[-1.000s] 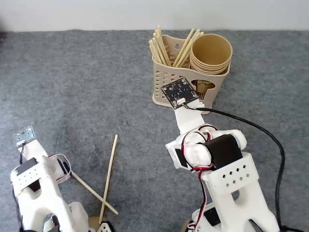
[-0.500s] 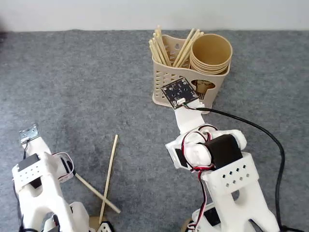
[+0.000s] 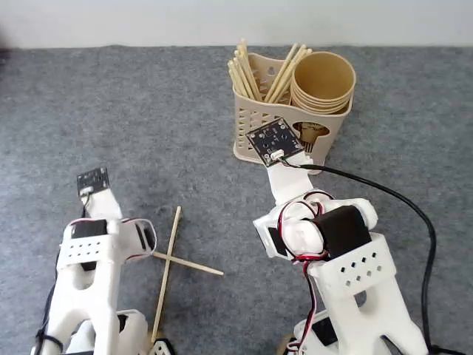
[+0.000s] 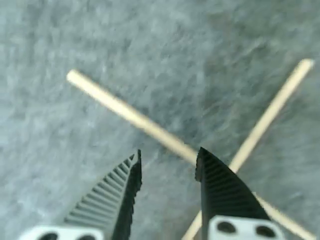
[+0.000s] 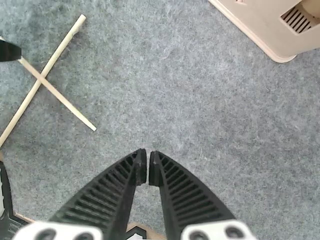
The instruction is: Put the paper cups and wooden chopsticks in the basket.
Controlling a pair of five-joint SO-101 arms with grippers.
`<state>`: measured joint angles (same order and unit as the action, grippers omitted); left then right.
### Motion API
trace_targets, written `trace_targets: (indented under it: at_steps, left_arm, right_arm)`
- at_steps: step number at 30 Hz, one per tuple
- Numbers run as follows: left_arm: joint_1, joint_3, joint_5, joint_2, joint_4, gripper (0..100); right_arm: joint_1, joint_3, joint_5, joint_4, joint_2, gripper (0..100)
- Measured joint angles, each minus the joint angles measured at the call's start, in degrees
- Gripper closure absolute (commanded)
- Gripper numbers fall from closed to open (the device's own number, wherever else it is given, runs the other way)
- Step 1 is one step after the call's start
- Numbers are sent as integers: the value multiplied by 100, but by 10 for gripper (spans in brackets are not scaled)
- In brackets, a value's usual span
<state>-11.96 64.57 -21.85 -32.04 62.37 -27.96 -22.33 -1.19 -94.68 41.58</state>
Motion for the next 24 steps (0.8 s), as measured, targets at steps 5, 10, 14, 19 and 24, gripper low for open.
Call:
trace_targets:
  at_steps: [5,10,14,19,24]
  left_arm:
    - [-220,-695,-44,0,519,824]
    - [-1134,-1820,132,0,1354,824]
    - [-2119,-2664,325,0,1618,824]
    - [-3209,-3095,352,0,1635,824]
    - [-3710,-3130,396,0,1635,824]
  right_arm:
    - [0,0,0,0,0,965]
    - [0,-53,220,202,0,941]
    - [-237,-501,501,703,0,842]
    - [-1125,-1371,624,1530,-9,816]
    - [-1793,-1618,941,2426,-598,815]
